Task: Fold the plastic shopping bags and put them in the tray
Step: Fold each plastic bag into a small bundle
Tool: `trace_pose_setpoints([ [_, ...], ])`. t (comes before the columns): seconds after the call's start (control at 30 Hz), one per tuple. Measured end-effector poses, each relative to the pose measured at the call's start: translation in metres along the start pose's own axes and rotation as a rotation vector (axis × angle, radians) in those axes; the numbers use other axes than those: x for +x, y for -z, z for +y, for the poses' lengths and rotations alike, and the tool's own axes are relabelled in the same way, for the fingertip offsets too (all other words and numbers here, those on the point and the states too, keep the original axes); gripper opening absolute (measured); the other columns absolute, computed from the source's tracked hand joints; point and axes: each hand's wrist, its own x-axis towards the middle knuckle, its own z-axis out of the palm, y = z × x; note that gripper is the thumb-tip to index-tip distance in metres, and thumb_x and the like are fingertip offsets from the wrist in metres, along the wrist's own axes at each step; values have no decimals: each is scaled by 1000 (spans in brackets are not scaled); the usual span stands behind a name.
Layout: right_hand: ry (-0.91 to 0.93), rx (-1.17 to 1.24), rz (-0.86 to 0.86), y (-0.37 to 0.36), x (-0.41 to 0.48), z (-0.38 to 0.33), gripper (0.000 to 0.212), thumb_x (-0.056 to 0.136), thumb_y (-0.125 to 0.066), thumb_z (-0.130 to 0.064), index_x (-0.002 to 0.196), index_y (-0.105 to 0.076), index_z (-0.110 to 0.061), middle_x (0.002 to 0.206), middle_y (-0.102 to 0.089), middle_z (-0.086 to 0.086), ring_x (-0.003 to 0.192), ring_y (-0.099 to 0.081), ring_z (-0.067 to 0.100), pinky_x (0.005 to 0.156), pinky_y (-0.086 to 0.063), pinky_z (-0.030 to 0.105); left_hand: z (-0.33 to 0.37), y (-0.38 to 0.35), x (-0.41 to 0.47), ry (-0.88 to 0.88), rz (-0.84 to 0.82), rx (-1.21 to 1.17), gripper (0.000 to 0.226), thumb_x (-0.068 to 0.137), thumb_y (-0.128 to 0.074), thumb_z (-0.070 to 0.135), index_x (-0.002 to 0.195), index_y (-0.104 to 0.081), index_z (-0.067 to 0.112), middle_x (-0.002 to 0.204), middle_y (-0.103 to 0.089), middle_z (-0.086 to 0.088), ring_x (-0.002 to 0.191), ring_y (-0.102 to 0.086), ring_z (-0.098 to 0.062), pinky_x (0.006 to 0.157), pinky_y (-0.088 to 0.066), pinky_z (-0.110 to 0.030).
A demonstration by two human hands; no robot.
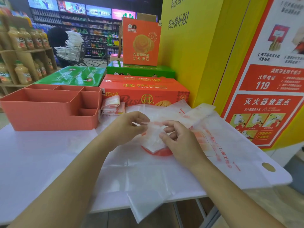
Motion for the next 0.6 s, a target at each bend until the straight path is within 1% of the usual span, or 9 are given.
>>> trace_pose_setpoints([
  [0.07, -2, 10, 3, 0, 0, 0, 27, 94, -70, -26, 113, -60, -43, 98, -66, -14, 75, -62, 2, 69, -50, 15, 1, -2, 0, -28, 4, 3, 21, 93, -68, 16, 109, -68, 30, 101, -72, 10, 67, -66, 1, 56, -44, -11],
  [0.1, -3, 15, 1, -1, 0, 0, 26, 95, -69, -26, 110, -60, -45, 98, -67, -13, 75, -62, 3, 68, -51, 15, 1, -4, 0, -46, 13, 18, 19, 94, -68, 18, 107, -70, 31, 97, -72, 11, 66, -65, 2, 57, -44, -12],
  [0.17, -7, 18, -1, -2, 0, 1, 23, 96, -67, -25, 111, -62, -42, 97, -68, -10, 73, -63, 3, 67, -53, 19, 1, -6, 0, -82, 43, 52, 9, 94, -68, 21, 97, -73, 28, 81, -71, 20, 59, -59, 4, 57, -41, -11],
  [0.23, -2, 17, 5, -1, 1, 2, 22, 97, -66, -23, 114, -65, -36, 96, -69, -7, 71, -62, 2, 66, -53, 20, 2, -7, 0, -98, 58, 87, 8, 94, -68, 21, 91, -74, 25, 65, -65, 27, 53, -55, 6, 53, -37, -8],
  [0.27, 1, 19, 10, -1, 1, 2, 21, 97, -66, -22, 113, -65, -35, 95, -69, -8, 71, -61, 1, 65, -51, 18, 1, -7, 0, -107, 62, 107, 9, 93, -69, 21, 89, -74, 27, 66, -65, 26, 55, -56, 5, 54, -37, -8],
  [0.33, 4, 29, 22, 0, 1, 2, 21, 96, -67, -20, 108, -64, -37, 94, -69, -10, 72, -60, -1, 64, -49, 14, -1, -7, 3, -140, 68, 160, 15, 90, -72, 20, 84, -73, 34, 85, -68, 17, 68, -63, 1, 63, -43, -13],
  [0.4, 8, 31, 40, 0, 1, 1, 22, 96, -67, -18, 106, -63, -37, 94, -68, -12, 73, -60, -2, 65, -49, 13, -5, -7, 5, -185, 60, 210, 22, 86, -75, 14, 81, -72, 35, 98, -64, 9, 77, -66, -4, 69, -46, -16],
  [0.5, -4, 9, 60, 1, 2, 4, 21, 96, -67, -17, 106, -66, -35, 93, -68, -14, 73, -59, 0, 66, -48, 14, -7, -8, 4, -261, 48, 271, 26, 81, -75, 2, 79, -71, 28, 100, -60, 5, 80, -64, -1, 66, -42, -8],
  [0.6, -35, 15, 79, 1, 4, 7, 19, 96, -66, -17, 106, -67, -32, 92, -69, -12, 74, -62, 5, 69, -54, 24, -10, -8, 5, -300, 13, 277, 28, 81, -77, 5, 76, -71, 32, 101, -60, 8, 86, -62, -1, 66, -41, -9],
])
